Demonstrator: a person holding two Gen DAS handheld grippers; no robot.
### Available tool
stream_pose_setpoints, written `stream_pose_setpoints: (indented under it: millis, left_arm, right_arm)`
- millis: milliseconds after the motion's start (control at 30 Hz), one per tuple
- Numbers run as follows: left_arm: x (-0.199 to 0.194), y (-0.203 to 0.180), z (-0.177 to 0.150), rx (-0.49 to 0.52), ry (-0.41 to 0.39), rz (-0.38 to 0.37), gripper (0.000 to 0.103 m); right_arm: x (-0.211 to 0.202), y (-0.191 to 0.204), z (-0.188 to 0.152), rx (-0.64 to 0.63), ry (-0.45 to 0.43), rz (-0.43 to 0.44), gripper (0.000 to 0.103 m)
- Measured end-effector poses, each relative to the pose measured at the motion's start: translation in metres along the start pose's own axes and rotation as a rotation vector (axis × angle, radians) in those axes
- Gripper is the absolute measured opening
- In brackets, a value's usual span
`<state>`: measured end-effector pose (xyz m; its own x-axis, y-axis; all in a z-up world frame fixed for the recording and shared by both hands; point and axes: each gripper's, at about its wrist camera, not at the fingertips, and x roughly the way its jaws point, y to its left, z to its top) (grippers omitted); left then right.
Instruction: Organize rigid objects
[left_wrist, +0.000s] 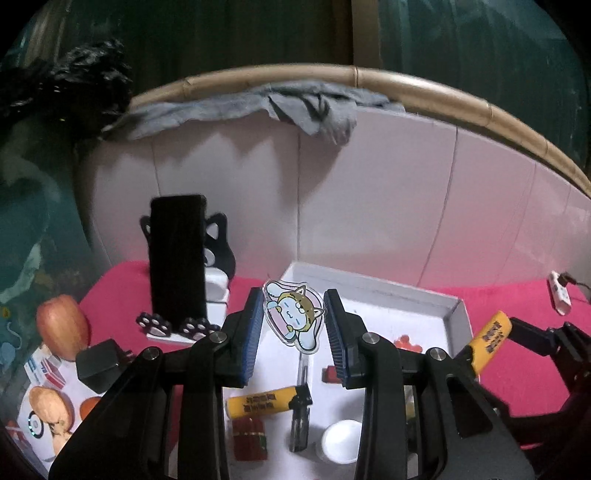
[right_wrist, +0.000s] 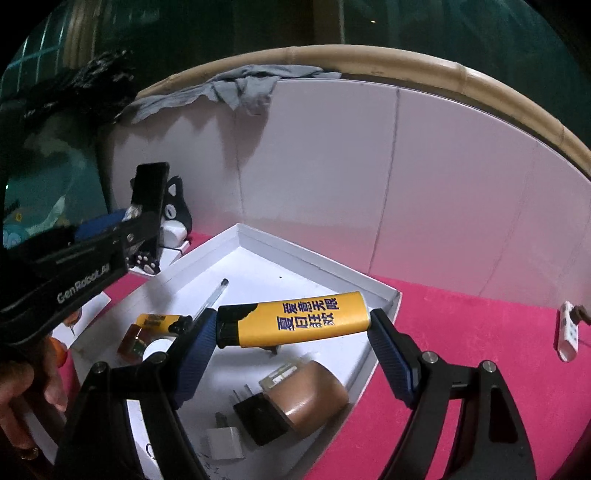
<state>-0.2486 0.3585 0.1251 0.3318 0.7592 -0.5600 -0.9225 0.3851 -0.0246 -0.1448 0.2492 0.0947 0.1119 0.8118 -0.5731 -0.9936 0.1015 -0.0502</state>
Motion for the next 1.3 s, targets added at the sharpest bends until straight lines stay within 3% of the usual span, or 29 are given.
stream_pose_setpoints:
  millis: [233, 400, 733, 767, 867, 967, 1067, 1300]
  left_arm:
    - [0.048, -0.003, -0.013, 0.004, 0.192, -0.01, 0.033]
    - [0.07, -0.006, -0.026, 0.01, 0.283, -0.036, 0.033]
    - [0.082, -0.015, -0.035, 0.025, 0.326, -0.036, 0.036]
    - [0.08, -0.016, -0.036, 0.028, 0.326, -0.029, 0.041]
    - [0.076, -0.014, -0.037, 0.018, 0.309, -0.014, 0.086]
    - [0.062, -0.01, -0.036, 0.005, 0.266, 0.009, 0.088]
    - [0.041, -0.004, -0.035, -0.001, 0.204, 0.05, 0.103]
    - [-0.013, 0.002, -0.042, -0.029, 0.091, 0.059, 0.103]
  right_arm:
    - [0.033, 0.011, -0.008, -0.043, 0.081, -0.013, 0.082]
    - [0.047, 0.011, -0.014, -0.051, 0.119, -0.014, 0.082]
    - [0.057, 0.007, -0.019, -0.039, 0.152, -0.013, 0.085]
    - [0.057, 0.007, -0.019, -0.037, 0.149, -0.015, 0.087]
    - [0.049, 0.006, -0.021, -0.036, 0.134, -0.019, 0.089]
    - [0.038, 0.007, -0.023, -0.034, 0.11, -0.019, 0.103]
    - [0.025, 0.008, -0.027, -0.034, 0.087, -0.021, 0.103]
    - [-0.014, 0.006, -0.034, 0.01, 0.026, -0.002, 0.103]
